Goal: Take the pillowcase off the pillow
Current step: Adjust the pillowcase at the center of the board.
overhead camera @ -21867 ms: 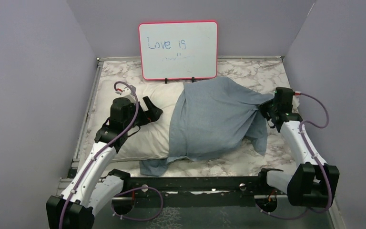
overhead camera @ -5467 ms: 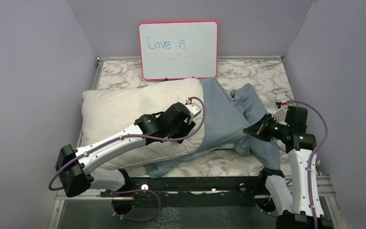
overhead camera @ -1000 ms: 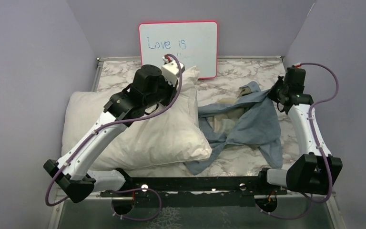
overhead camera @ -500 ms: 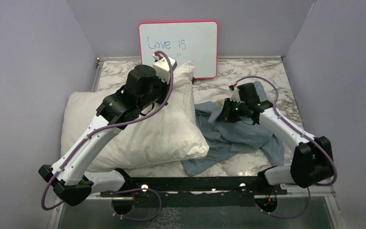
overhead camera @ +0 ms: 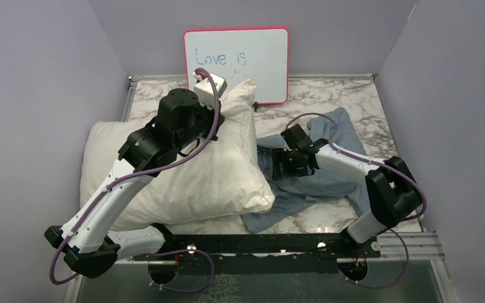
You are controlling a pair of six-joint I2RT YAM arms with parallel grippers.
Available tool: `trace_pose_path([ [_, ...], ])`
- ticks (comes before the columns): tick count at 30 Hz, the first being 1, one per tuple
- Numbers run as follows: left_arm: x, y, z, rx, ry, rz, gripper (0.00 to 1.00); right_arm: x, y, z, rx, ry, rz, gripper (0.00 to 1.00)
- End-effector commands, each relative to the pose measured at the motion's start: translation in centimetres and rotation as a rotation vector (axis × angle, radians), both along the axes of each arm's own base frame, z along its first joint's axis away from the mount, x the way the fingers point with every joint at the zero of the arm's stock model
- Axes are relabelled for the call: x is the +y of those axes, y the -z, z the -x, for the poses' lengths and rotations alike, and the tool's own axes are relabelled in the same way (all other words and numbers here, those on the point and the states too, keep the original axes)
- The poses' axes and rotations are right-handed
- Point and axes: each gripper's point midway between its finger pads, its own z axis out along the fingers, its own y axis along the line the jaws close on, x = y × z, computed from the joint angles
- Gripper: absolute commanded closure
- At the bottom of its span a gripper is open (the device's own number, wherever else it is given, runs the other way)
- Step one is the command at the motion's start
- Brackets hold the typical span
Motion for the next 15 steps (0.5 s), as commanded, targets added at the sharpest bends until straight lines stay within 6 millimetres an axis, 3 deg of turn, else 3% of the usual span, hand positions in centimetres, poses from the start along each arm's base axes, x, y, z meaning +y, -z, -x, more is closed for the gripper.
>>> trace_pose_path([
  [1,1.0,-5.2,-0.2,-0.141,-0.059,0.135,1.00,-3.6,3.5,0.3,0.009,0.151,0.222,0.25],
  [7,1.4,-5.1,0.2,-0.142,-0.064,0.140,1.00,-6.6,5.3,-0.2,-0.022,0.351,0.356,0.44],
  [8,1.4,-5.1,0.3,-0.142,-0.063,0.143,1.00,-6.9,5.2,-0.4,-0.039,0.375,0.367,0.50],
  [9,1.5,-5.0,0.3,-0.141,-0.062,0.144,1.00,-7.0,4.8,-0.8,-0.061,0.391,0.364,0.62],
  [11,1.4,-4.9,0.5,-0.137,-0.059,0.147,1.00,-7.5,3.5,-1.8,-0.120,0.425,0.377,0.85],
  [12,1.4,-4.8,0.5,-0.135,-0.057,0.147,1.00,-7.9,2.5,-2.5,-0.154,0.445,0.386,0.91],
  [15,1.2,-4.4,0.5,-0.123,-0.050,0.147,1.00,-9.5,-1.2,-5.2,-0.245,0.502,0.393,0.93],
])
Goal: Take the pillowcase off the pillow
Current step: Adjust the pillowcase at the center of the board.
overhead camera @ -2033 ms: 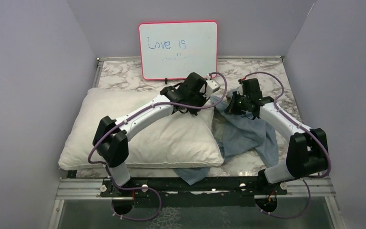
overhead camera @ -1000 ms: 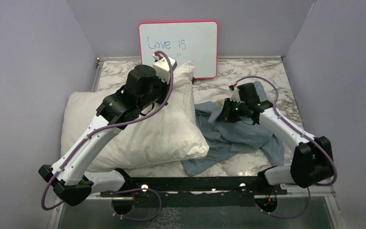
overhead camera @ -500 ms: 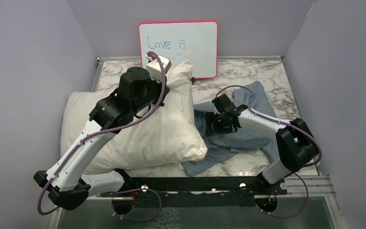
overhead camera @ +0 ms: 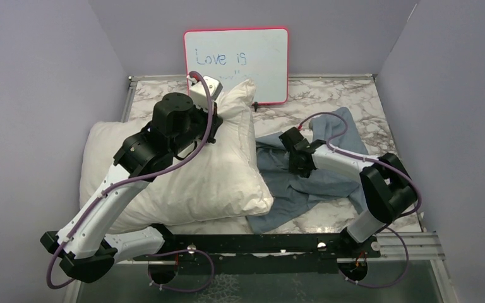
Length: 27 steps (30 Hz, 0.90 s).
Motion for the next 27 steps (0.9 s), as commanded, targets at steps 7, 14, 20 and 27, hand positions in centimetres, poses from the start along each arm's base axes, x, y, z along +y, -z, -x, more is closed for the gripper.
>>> trace_pose_path([
  [7,-0.9,-2.3,-0.1,-0.063,0.024,0.110,1.00,-13.3,-17.5,-8.0,-0.414,0.303,0.038,0.99],
  [14,-5.1,1.5,-0.4,0.046,0.169,0.121,1.00,-18.0,-28.1,-8.4,-0.594,0.379,0.052,0.99],
  [20,-9.3,4.1,-1.5,0.126,0.275,0.161,1.00,-19.8,-30.2,-7.8,-0.630,0.433,0.127,0.98],
  [27,-15.2,4.5,-4.0,0.135,0.314,0.143,1.00,-22.1,-24.8,-7.1,-0.496,0.487,0.195,0.98],
])
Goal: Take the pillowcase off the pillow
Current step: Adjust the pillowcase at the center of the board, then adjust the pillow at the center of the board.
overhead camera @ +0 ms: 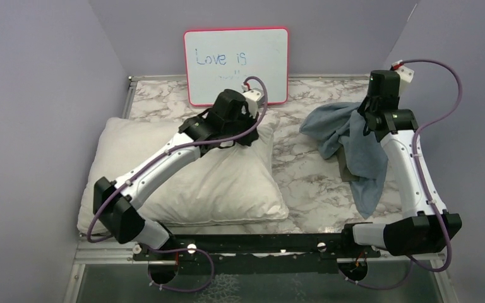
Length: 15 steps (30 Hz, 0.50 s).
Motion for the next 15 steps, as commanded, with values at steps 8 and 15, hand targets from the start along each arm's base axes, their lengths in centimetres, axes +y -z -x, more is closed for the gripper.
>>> trace_pose_path([
  [8,-8.8,-9.2,-5.9,-0.221,0.067,0.144,1.00,-2.6,8.2,3.0,0.224,0.081,0.068,0.90],
  [15,-8.8,-4.4,-6.2,-0.138,0.068,0.052,0.66,-0.6,7.3,2.6,0.218,-0.008,-0.021,0.34],
])
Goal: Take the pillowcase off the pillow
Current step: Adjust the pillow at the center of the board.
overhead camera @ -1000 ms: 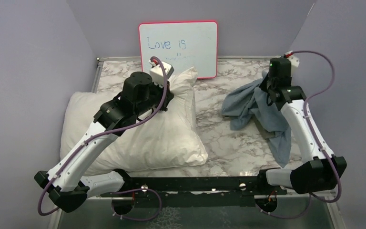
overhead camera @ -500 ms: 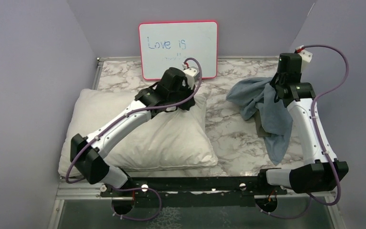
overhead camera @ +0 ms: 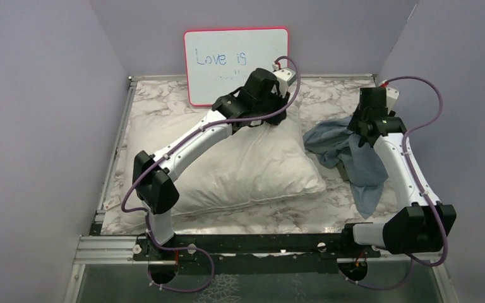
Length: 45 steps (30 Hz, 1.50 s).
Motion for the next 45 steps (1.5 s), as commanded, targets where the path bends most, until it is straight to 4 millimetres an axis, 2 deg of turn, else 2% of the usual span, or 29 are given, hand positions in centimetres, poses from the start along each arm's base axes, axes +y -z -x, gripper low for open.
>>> trace_pose_path([
  [1,0.4,-0.9,1.2,-0.024,0.025,0.026,0.52,1.2,-2.5,-0.1,-0.036,-0.053,-0.063,0.28],
  [3,1.9,-1.2,2.2,-0.026,0.000,0.027,0.34,2.2,-4.0,-0.2,-0.076,-0.101,-0.100,0.23],
  [6,4.0,-4.5,4.4,-0.065,-0.009,0.089,0.18,5.3,-5.9,-0.1,-0.153,-0.246,-0.211,0.22],
  [8,5.2,-7.1,5.8,-0.105,-0.003,0.138,0.02,8.2,-6.6,0.2,-0.192,-0.373,-0.313,0.20],
  [11,7.6,-9.6,7.9,-0.160,-0.007,0.178,0.02,13.0,-6.2,1.3,-0.200,-0.562,-0.514,0.19],
  [12,8.7,-9.6,8.2,-0.175,-0.034,0.173,0.02,14.4,-5.8,1.9,-0.190,-0.620,-0.577,0.17],
  [14,12.0,-8.9,8.4,-0.200,-0.142,0.137,0.01,16.7,-4.5,3.0,-0.151,-0.714,-0.686,0.15],
  [17,17.0,-6.5,8.5,-0.197,-0.292,0.069,0.02,18.6,-1.2,4.5,-0.067,-0.777,-0.768,0.12],
  [19,19.9,-5.1,8.7,-0.185,-0.367,0.038,0.02,19.2,0.5,5.3,-0.013,-0.795,-0.769,0.11],
  [21,21.8,-3.9,9.1,-0.169,-0.414,0.014,0.02,19.4,2.2,5.8,0.043,-0.780,-0.737,0.11],
  [22,22.5,-3.4,9.3,-0.161,-0.433,0.000,0.01,18.9,3.3,5.8,0.083,-0.742,-0.688,0.11],
  [24,23.6,-2.6,9.7,-0.146,-0.458,-0.022,0.02,15.9,4.1,5.7,0.132,-0.586,-0.532,0.10],
  [26,24.4,-2.2,10.1,-0.135,-0.475,-0.037,0.02,13.7,2.5,5.1,0.075,-0.522,-0.418,0.08],
  [28,25.1,-2.0,10.5,-0.135,-0.493,-0.044,0.02,11.9,1.1,4.6,0.010,-0.472,-0.331,0.02],
  [31,26.1,-1.6,11.1,-0.134,-0.519,-0.057,0.01,9.4,1.7,4.2,0.032,-0.375,-0.225,0.00],
  [33,26.6,-1.6,11.5,-0.134,-0.533,-0.062,0.02,8.5,2.1,4.4,0.085,-0.294,-0.214,0.00],
  [39,28.8,-1.0,11.8,-0.148,-0.603,-0.129,0.02,11.9,-1.2,3.4,-0.031,-0.424,-0.347,0.07],
  [45,29.2,-1.4,12.1,-0.152,-0.624,-0.116,0.02,15.2,-8.8,4.7,-0.186,-0.601,-0.475,0.12],
])
